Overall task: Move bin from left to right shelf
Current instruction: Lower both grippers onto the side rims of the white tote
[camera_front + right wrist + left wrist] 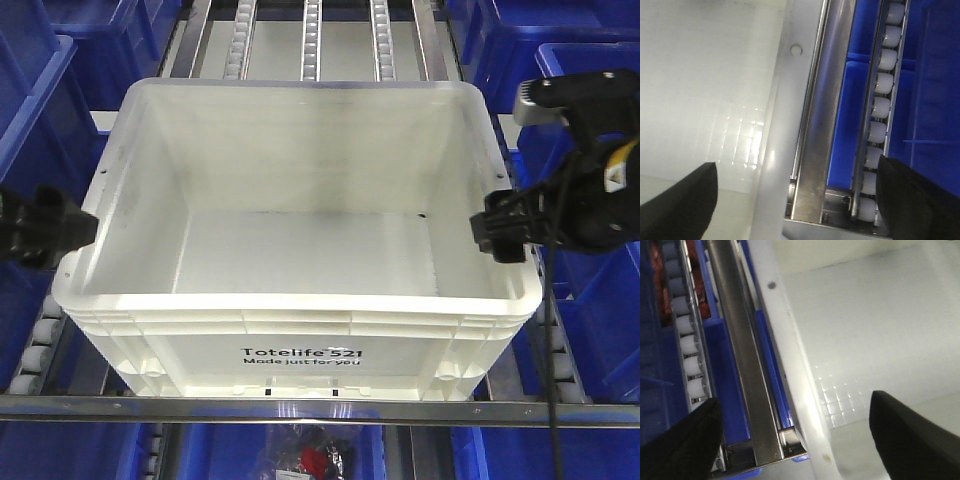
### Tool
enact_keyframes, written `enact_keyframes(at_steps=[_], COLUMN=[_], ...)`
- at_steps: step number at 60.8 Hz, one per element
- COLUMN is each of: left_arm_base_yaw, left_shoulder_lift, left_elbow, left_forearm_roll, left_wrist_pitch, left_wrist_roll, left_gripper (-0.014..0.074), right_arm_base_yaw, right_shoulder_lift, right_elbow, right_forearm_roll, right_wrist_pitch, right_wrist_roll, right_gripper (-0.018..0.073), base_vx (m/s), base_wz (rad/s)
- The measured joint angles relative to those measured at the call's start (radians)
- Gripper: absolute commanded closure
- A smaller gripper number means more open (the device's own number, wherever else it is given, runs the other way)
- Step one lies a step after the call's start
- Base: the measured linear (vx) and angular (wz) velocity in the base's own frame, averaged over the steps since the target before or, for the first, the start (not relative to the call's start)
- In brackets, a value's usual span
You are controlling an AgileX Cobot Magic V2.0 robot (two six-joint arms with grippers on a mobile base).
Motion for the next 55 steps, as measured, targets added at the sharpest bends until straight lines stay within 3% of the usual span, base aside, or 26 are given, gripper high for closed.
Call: enact_keyframes(at_steps=[9,16,37,55], left_arm_base_yaw=[0.0,0.0,0.0,0.0], left_shoulder_lift=[0.101,0.18,0.368,0.433], left_elbow=[-0.057,-0.097,-0.229,-0.251], left_forearm_roll=[0.07,0.086,0.078,0.071], left_wrist_pitch=[-0.008,-0.018,-0.024,-0.022], left_wrist_roll=[-0.103,-0.131,-0.138,-0.138], left_gripper=[0.002,0.002,0.002,0.002], right_arm_base_yaw=[-0.034,-0.042,-0.042,-0.042], right_shoulder_lift=[0.082,0.135,0.25,0.292], right_elbow=[-0.058,-0.099,-0.183,-0.197], right_forearm_roll=[0.006,0.006,0.006,-0.002], right_wrist_pitch=[0.01,0.013,0.021,0.022], right_wrist_roll=[0.029,0.03,0.03,0.033], right_gripper=[-0.0032,-0.0032,-0.0032,-0.0032], base_vx=[0.0,0.0,0.0,0.0], base_wz=[0.0,0.0,0.0,0.0])
